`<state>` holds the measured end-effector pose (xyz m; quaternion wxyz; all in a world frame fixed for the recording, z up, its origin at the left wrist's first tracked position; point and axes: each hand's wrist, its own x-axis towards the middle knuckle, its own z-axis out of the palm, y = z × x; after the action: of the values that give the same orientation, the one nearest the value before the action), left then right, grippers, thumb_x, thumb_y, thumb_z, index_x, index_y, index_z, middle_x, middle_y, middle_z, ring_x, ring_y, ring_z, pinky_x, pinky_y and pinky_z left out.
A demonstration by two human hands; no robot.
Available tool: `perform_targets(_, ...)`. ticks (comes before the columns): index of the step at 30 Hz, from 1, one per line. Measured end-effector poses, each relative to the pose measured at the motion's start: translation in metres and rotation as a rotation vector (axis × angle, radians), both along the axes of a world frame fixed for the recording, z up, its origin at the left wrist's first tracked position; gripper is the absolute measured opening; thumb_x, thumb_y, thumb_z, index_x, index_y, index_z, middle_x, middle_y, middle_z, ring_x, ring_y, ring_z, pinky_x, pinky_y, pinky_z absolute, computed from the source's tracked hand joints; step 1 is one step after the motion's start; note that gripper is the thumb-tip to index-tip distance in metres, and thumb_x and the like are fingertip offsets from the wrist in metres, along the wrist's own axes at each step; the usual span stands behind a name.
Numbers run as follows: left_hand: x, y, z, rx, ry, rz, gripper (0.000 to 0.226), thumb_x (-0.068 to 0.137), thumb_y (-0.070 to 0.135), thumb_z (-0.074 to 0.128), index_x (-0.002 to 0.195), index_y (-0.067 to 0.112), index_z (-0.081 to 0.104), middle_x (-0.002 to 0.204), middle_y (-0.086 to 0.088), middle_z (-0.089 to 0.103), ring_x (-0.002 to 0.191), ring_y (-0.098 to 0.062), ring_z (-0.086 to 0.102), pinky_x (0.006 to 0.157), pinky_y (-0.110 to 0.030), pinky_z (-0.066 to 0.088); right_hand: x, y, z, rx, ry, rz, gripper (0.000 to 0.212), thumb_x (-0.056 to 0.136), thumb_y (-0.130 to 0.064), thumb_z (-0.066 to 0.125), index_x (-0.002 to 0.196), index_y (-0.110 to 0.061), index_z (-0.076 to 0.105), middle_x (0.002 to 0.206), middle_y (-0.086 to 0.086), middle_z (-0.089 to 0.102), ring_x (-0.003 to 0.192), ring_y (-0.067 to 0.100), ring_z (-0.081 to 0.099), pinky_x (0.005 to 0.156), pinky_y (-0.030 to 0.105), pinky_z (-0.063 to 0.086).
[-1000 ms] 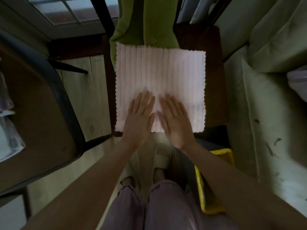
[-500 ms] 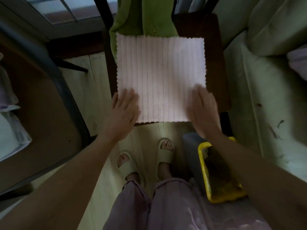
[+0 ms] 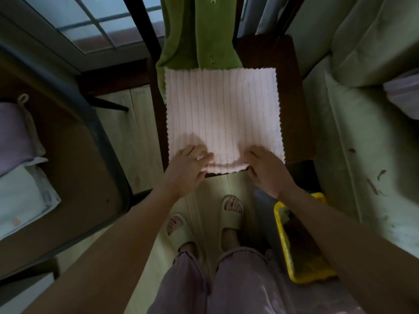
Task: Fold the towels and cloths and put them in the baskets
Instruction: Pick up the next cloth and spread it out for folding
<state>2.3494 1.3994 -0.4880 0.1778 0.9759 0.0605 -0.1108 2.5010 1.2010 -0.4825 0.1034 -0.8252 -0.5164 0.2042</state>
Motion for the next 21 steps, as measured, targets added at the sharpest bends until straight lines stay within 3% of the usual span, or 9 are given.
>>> perform_targets(4,0.004,-0.009,0.005,-0.024,0.051,0.074,0.052,0.087,0.023,0.061,0.137,0.018,0.046,0.151,-0.001,0.036,0.140,-0.024,0.031,0.111,-0.042,0.029,0.005,0.009,0.017,0.024,0.218,-0.183,0.009,0.095,-0.015,0.044,0.099,-0.010,0.050,0.086,0.007,0.054,0.075,0.020,0.050,0.063,0.032,0.042)
perform_targets(6,0.012,-0.010,0.011,-0.090,0.036,0.155,0.045,0.090,0.022,0.057,0.134,0.016,0.050,0.141,-0.002,0.050,0.131,-0.023,0.044,0.105,-0.037,0.037,0.013,0.013,0.025,0.011,0.284,-0.203,0.003,0.099,-0.018,0.042,0.097,-0.016,0.041,0.071,0.000,0.049,0.061,0.012,0.046,0.053,0.022,0.033)
perform_targets(8,0.022,-0.008,0.022,-0.242,0.057,0.297,0.035,0.095,0.022,0.052,0.129,0.013,0.054,0.120,-0.006,0.063,0.107,-0.020,0.058,0.089,-0.027,0.043,0.022,0.014,0.030,-0.018,0.295,-0.192,0.003,0.100,-0.018,0.041,0.101,-0.018,0.038,0.063,-0.007,0.043,0.053,0.006,0.043,0.047,0.020,0.026)
perform_targets(11,0.030,0.003,0.036,-0.452,0.258,0.418,0.037,0.099,0.026,0.047,0.131,0.007,0.052,0.119,-0.008,0.062,0.102,-0.019,0.058,0.086,-0.025,0.043,0.035,0.013,0.037,-0.059,0.319,-0.206,0.007,0.100,-0.017,0.042,0.106,-0.014,0.045,0.062,-0.008,0.042,0.054,0.006,0.043,0.048,0.026,0.029)
perform_targets(14,0.029,0.016,0.045,-0.502,0.423,0.385,0.044,0.096,0.033,0.052,0.130,0.006,0.053,0.120,-0.010,0.061,0.099,-0.016,0.056,0.085,-0.027,0.045,0.045,0.013,0.044,-0.103,0.434,-0.238,0.007,0.099,-0.017,0.047,0.099,-0.013,0.053,0.063,-0.001,0.048,0.057,0.015,0.048,0.056,0.034,0.038)
perform_targets(18,0.036,0.025,0.063,-0.482,0.439,0.404,0.037,0.091,0.033,0.061,0.108,0.000,0.063,0.087,0.000,0.059,0.079,-0.013,0.054,0.061,-0.016,0.038,0.055,0.013,0.061,-0.085,0.461,-0.277,0.013,0.098,-0.019,0.050,0.085,-0.016,0.053,0.062,0.000,0.050,0.057,0.018,0.047,0.058,0.035,0.039)
perform_targets(21,0.053,0.033,0.072,-0.437,0.383,0.412,0.032,0.092,0.030,0.060,0.112,0.005,0.062,0.098,-0.001,0.059,0.087,-0.016,0.054,0.064,-0.018,0.039,0.067,0.017,0.067,-0.069,0.398,-0.299,0.016,0.100,-0.019,0.047,0.094,-0.010,0.059,0.070,0.002,0.057,0.061,0.017,0.053,0.058,0.034,0.041)
